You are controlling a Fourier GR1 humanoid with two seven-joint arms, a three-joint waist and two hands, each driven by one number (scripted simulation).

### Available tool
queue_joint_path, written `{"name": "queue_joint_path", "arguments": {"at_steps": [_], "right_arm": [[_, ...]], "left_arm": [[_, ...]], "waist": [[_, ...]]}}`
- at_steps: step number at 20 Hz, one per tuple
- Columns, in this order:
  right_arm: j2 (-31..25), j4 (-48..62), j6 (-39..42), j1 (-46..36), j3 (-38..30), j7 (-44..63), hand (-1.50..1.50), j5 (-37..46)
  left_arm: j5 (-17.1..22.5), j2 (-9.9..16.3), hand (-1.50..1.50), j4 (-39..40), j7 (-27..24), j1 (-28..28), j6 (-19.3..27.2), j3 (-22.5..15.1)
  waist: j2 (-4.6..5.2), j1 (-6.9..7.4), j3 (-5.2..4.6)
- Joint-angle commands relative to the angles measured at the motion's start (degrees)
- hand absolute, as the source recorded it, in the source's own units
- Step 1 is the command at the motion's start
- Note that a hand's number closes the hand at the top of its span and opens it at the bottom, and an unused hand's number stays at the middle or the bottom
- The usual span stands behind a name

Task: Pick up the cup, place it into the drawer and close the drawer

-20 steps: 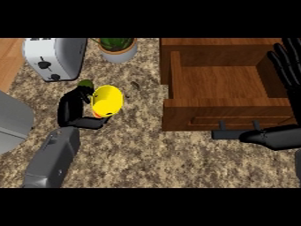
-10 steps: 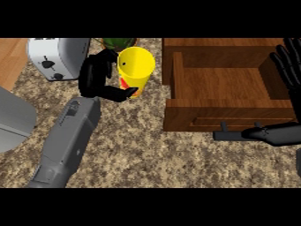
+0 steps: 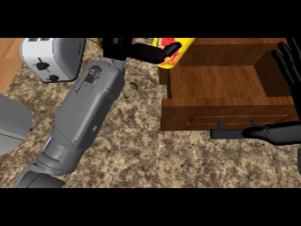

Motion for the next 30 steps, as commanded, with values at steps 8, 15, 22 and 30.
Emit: {"name": "queue_joint_path", "arguments": {"at_steps": [8, 15, 22, 30], "right_arm": [[-0.19, 1.25, 0.95, -2.03, -0.05, -0.79, -1.5, -0.94], [-0.44, 2.67, 1.65, -4.95, 0.97, -0.59, -1.5, -0.88], [1.58, 2.0, 2.32, -5.95, 4.22, -1.51, -1.5, -0.61], [3.18, 3.38, 8.72, -9.17, 8.45, 0.38, -1.5, -7.4]], "left_arm": [[6.03, -0.13, 1.5, 19.18, 12.34, -17.93, 11.96, -9.23], [8.85, -0.13, 1.5, 27.13, 13.03, -18.32, 8.38, -16.69], [10.1, -0.13, 1.5, 29.29, 12.28, -15.22, 6.93, -22.13], [18.44, -0.13, -1.5, 24.64, 6.38, -11.56, 6.97, -21.13]], "waist": [[0.96, -3.18, 0.08], [1.84, -6.29, 0.12], [2.7, -9.84, 0.12], [3.36, -11.49, 0.03]]}}
